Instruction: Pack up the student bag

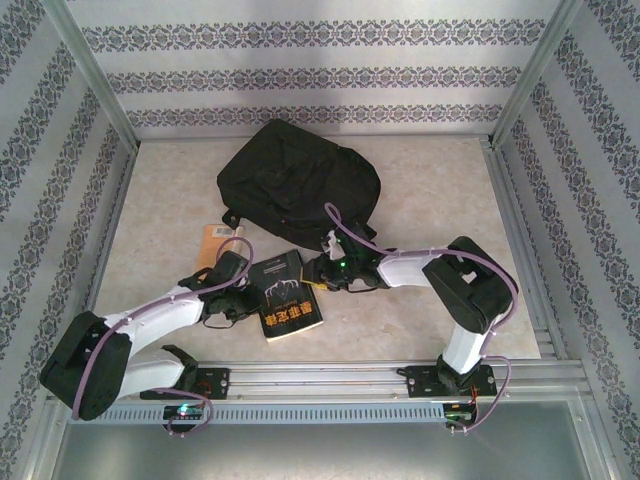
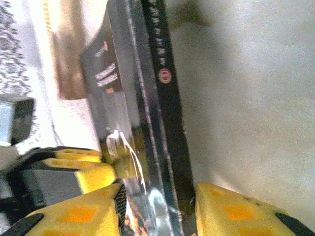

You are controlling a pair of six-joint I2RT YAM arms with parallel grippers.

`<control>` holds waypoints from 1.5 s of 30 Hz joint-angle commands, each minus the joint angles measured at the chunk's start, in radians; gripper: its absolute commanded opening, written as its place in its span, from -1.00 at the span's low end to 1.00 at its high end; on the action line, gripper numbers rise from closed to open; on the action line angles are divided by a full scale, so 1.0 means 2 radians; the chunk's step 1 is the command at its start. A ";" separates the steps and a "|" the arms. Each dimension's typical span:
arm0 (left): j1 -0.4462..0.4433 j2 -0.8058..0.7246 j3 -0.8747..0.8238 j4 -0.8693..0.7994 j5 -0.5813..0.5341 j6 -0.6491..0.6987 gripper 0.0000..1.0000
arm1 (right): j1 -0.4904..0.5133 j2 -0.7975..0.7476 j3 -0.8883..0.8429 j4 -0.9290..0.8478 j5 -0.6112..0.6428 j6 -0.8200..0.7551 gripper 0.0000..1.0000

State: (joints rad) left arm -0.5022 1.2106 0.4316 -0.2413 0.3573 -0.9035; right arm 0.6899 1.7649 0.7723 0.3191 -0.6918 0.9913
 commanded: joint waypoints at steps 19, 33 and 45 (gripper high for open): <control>-0.012 -0.034 -0.020 0.072 0.049 0.011 -0.42 | 0.024 -0.017 0.014 -0.107 -0.032 -0.117 -0.82; -0.008 -0.161 0.071 -0.043 0.036 0.088 0.40 | -0.004 -0.172 0.030 -0.132 -0.099 -0.175 -1.00; 0.001 -0.182 0.201 -0.042 0.162 0.187 0.70 | -0.034 -0.314 0.077 -0.108 -0.209 -0.151 -1.00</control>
State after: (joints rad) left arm -0.5083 0.8524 0.7883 -0.3050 0.5838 -0.6113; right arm 0.6273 1.1931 0.8825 0.0269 -1.0039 0.6849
